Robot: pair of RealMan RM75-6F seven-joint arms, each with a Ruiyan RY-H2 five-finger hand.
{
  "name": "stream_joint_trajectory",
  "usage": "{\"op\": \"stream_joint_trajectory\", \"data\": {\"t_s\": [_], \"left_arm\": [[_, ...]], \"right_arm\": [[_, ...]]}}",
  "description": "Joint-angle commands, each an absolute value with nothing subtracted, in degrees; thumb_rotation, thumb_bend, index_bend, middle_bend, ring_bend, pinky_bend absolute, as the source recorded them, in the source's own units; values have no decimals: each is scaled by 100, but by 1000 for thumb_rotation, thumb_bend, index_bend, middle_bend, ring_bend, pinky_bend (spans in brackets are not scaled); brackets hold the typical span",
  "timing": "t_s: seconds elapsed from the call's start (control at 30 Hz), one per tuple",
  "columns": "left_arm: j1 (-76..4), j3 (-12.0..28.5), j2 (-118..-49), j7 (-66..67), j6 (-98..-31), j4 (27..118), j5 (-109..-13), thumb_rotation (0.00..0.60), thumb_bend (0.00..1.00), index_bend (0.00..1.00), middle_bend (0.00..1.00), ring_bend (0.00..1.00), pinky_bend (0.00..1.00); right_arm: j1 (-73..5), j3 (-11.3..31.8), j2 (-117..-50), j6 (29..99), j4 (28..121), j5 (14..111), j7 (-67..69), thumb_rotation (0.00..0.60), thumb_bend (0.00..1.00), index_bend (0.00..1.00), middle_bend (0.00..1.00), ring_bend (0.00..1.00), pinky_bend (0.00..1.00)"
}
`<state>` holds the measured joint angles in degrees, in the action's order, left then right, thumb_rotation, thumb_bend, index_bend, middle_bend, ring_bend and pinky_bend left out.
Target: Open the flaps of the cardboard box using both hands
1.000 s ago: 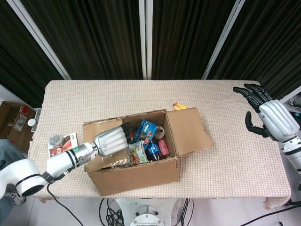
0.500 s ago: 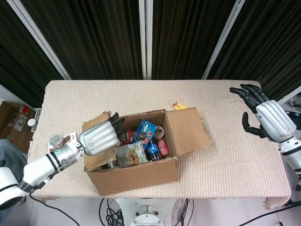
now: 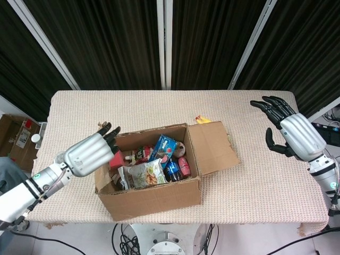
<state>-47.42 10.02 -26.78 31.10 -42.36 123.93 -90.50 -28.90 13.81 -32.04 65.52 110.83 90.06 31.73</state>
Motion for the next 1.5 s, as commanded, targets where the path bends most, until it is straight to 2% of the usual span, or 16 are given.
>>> {"op": "stream_joint_trajectory", "data": {"t_s": [0.03, 0.6, 0.77, 0.93, 1.0, 1.03, 1.07, 1.1, 1.13, 1.17, 1.2, 1.23, 1.3, 1.37, 1.43, 1.5], "left_arm": [[-4499, 933, -2487, 2940, -4435, 12355, -9237, 600, 988, 379, 400, 98, 197], [-3253, 621, -1758, 2103, -5573, 11868, -9821, 600, 988, 340, 328, 97, 197], [-2901, 545, -1714, 1910, -5946, 11631, -9771, 600, 988, 295, 297, 97, 197], [-2395, 459, -1911, 1706, -6645, 11385, -9392, 600, 973, 288, 278, 98, 199], [-2089, 380, -2182, 1534, -7071, 11388, -9179, 600, 907, 272, 273, 98, 200], [-1947, 340, -2330, 1461, -7258, 11394, -9095, 600, 807, 257, 270, 98, 200], [-1804, 294, -2489, 1380, -7440, 11396, -9029, 600, 661, 241, 264, 99, 201], [-1658, 245, -2662, 1288, -7615, 11394, -8977, 600, 461, 224, 256, 100, 201], [-1469, 182, -2907, 1152, -7837, 11380, -8911, 600, 376, 218, 252, 100, 201], [-1333, 140, -3100, 1049, -7999, 11358, -8868, 600, 206, 208, 244, 100, 202], [-1175, 95, -3352, 923, -8197, 11299, -8847, 600, 102, 202, 238, 100, 202], [-1056, 68, -3547, 839, -8364, 11226, -8848, 598, 56, 200, 234, 100, 202], [-841, 25, -3926, 689, -8676, 11028, -8884, 512, 1, 193, 217, 99, 201], [-621, -30, -4318, 539, -8965, 10736, -8940, 361, 0, 183, 185, 99, 199], [-480, -90, -4537, 497, -9103, 10513, -8986, 234, 0, 161, 145, 94, 197], [-376, -144, -4689, 524, -9176, 10321, -9017, 146, 0, 138, 126, 89, 194]], "right_arm": [[-2914, 1397, -3189, 6519, 11128, 8996, 3123, 600, 748, 0, 116, 0, 0], [-2996, 1429, -3303, 6387, 11272, 8894, 2896, 600, 754, 0, 88, 0, 0], [-3008, 1418, -3326, 6342, 11312, 8882, 2831, 600, 754, 0, 88, 0, 0], [-2892, 1357, -3314, 6463, 11330, 8931, 2598, 600, 756, 0, 88, 0, 0], [-2686, 1248, -3331, 6684, 11321, 8980, 2120, 600, 765, 0, 83, 0, 0], [-2560, 1175, -3352, 6801, 11318, 8991, 1783, 600, 771, 0, 76, 0, 0], [-2410, 1089, -3389, 6939, 11321, 8993, 1397, 600, 776, 0, 63, 0, 0], [-2230, 989, -3453, 7110, 11329, 8977, 968, 600, 777, 0, 53, 0, 0], [-1958, 839, -3587, 7377, 11330, 8952, 337, 600, 777, 0, 33, 0, 0], [-1735, 721, -3730, 7610, 11304, 8931, -158, 600, 775, 0, 19, 0, 0], [-1429, 583, -3995, 7980, 11224, 8897, -772, 600, 764, 0, 9, 0, 0], [-1193, 492, -4266, 8302, 11113, 8889, -1155, 600, 726, 0, 1, 0, 0], [-774, 320, -4844, 8851, 10788, 8905, -1496, 600, 594, 0, 0, 0, 0], [-359, 149, -5427, 9305, 10286, 8864, -1319, 600, 387, 0, 0, 0, 0], [-79, 66, -5804, 9570, 9842, 8758, -1053, 600, 286, 0, 0, 0, 0], [117, 14, -6073, 9686, 9467, 8624, -887, 600, 241, 0, 0, 0, 0]]}}
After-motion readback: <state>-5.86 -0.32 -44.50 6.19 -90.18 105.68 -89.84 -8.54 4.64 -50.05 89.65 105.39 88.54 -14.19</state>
